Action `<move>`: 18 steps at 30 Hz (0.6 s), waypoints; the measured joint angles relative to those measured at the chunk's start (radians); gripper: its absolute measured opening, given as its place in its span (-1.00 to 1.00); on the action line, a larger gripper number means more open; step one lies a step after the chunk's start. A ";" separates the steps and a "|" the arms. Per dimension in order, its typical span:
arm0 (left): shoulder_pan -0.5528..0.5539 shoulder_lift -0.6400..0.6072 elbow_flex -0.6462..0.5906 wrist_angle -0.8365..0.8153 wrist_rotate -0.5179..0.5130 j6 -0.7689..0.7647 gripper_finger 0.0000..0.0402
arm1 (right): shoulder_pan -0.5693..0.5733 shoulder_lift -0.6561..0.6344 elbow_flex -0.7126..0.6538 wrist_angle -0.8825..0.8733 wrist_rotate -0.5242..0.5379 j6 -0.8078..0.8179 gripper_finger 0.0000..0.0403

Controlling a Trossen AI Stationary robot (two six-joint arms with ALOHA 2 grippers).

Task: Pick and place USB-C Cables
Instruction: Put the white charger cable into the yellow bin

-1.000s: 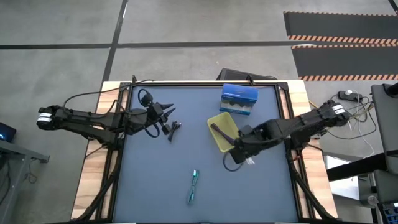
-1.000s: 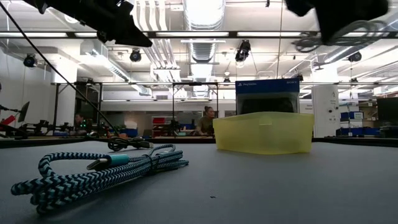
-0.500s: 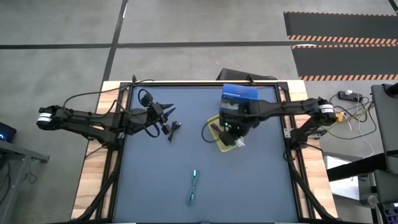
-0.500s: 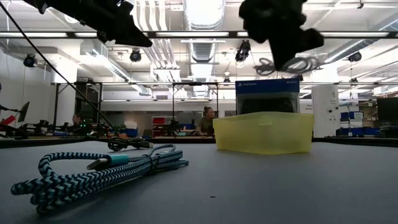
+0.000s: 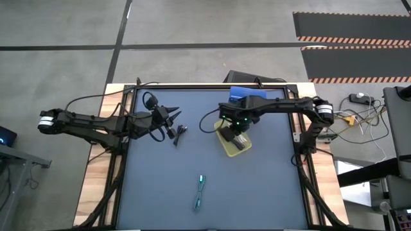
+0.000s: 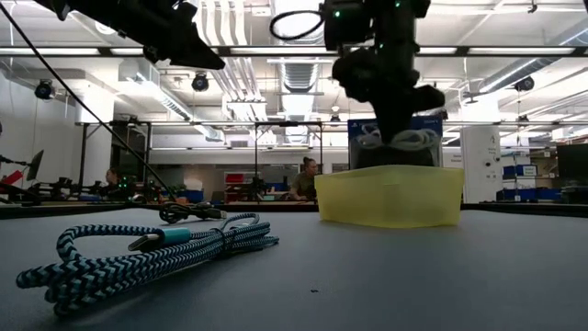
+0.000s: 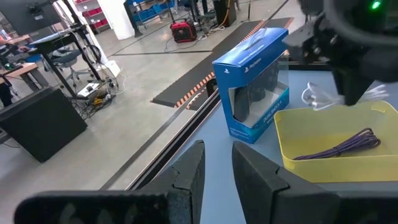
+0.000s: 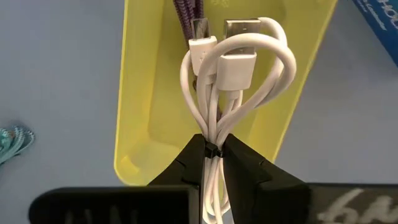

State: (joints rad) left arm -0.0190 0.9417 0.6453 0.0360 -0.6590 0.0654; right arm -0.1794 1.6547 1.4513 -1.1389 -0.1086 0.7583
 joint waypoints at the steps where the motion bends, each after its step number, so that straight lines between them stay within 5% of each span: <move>1: 0.000 0.000 0.000 0.000 0.000 0.000 -0.67 | -0.003 0.010 0.000 0.006 0.000 -0.002 -0.86; 18: 0.000 0.000 0.000 0.000 0.000 0.000 -0.67 | -0.011 0.150 0.000 0.076 0.004 -0.074 -0.86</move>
State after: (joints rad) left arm -0.0193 0.9417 0.6453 0.0360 -0.6594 0.0654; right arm -0.1905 1.8049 1.4513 -1.0625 -0.1047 0.6846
